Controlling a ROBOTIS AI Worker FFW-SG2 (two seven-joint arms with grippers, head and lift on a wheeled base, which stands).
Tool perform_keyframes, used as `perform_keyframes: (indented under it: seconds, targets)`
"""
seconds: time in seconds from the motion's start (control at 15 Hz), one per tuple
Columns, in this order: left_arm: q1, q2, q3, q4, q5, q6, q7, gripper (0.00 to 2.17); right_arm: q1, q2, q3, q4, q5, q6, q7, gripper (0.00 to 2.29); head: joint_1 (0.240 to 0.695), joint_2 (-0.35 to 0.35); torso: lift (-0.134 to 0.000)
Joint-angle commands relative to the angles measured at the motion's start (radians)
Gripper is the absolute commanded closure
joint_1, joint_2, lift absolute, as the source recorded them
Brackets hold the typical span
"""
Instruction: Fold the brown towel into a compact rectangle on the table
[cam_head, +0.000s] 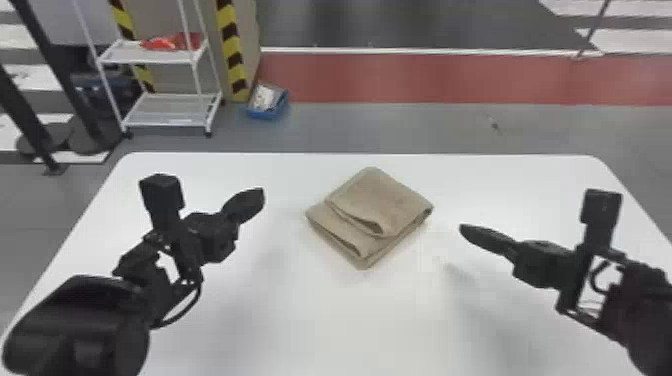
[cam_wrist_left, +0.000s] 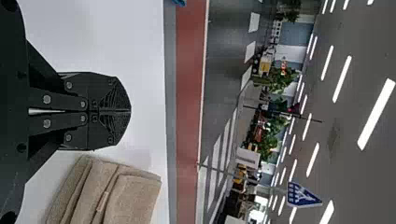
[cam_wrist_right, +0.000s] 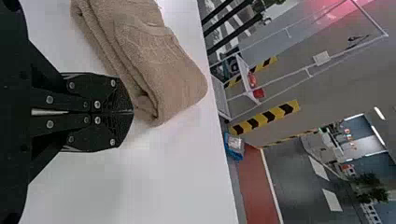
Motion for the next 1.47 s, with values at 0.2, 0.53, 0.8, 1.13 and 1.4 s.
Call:
perform_keyframes:
  seconds: [0.2, 0.53, 0.8, 1.13, 1.4]
  targets:
    - [-0.041, -0.015, -0.056, 0.099, 0.011, -0.077, -0.045, 1.72, 0.213, -0.016, -0.297, -0.056, -0.156, -0.111, 0.133, 2.01, 0.695, -0.148, -0.124]
    - [-0.182, -0.045, -0.139, 0.325, -0.024, -0.142, -0.116, 1.72, 0.428, 0.076, -0.404, -0.295, -0.245, -0.179, 0.172, 2.01, 0.695, -0.237, -0.124]
    - [-0.236, -0.074, -0.166, 0.42, -0.051, -0.191, -0.182, 1.72, 0.522, 0.155, -0.496, -0.413, -0.307, -0.185, 0.237, 2.01, 0.695, -0.262, -0.124]
    - [-0.258, -0.088, -0.186, 0.463, -0.086, -0.182, -0.22, 1.72, 0.564, 0.155, -0.596, -0.468, -0.393, -0.176, 0.297, 2.01, 0.695, -0.318, -0.124]
    - [-0.212, -0.084, -0.188, 0.394, -0.08, -0.047, -0.249, 1.72, 0.569, 0.155, -0.607, -0.464, -0.406, -0.176, 0.306, 2.01, 0.695, -0.348, -0.124]
